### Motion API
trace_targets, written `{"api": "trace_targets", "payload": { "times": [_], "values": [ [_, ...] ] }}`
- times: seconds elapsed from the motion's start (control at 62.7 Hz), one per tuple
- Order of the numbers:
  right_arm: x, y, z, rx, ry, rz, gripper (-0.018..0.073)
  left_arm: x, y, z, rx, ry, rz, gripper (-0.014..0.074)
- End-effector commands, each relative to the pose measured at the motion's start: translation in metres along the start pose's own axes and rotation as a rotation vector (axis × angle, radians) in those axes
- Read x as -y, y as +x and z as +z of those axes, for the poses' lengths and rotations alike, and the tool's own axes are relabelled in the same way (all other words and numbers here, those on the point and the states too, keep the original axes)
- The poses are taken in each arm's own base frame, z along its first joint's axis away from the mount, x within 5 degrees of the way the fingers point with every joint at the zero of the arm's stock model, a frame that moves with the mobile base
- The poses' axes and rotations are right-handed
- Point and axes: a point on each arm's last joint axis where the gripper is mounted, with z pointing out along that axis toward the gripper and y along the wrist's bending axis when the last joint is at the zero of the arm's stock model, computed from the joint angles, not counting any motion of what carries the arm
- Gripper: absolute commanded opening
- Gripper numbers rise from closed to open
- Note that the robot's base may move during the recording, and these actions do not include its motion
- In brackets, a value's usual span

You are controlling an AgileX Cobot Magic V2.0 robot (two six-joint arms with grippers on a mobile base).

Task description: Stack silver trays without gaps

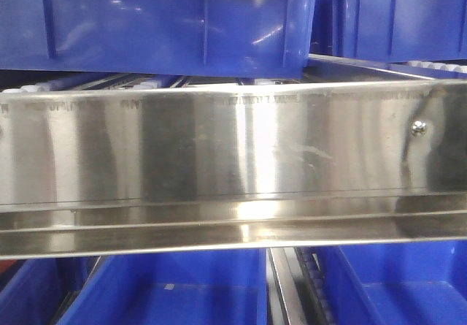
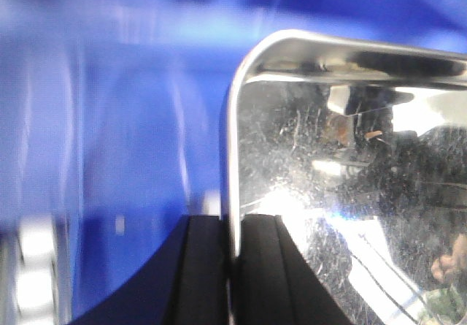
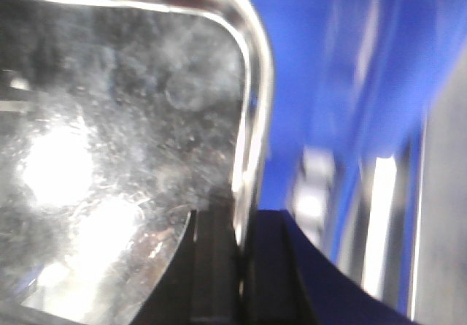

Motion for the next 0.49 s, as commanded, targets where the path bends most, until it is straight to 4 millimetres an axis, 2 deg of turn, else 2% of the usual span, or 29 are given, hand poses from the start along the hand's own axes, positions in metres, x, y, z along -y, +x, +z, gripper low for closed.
{"api": "trace_targets", "payload": {
  "times": [0.0,0.239,0.478],
  "values": [
    [-0.004,-0.011,-0.016,0.095,-0.007,-0.064,-0.0078,0.007,-0.014,-0.014,0.086,0.031,-0.018,-0.0016],
    [-0.017,-0.025,-0.039,0.185,-0.012,-0.136,-0.0078,0.009,-0.020,-0.019,0.115,0.035,-0.014,-0.0016],
    [-0.022,-0.039,-0.053,0.257,0.003,-0.186,-0.0078,0.008,-0.027,-0.041,0.207,-0.013,0.068,-0.0016]
  ]
}}
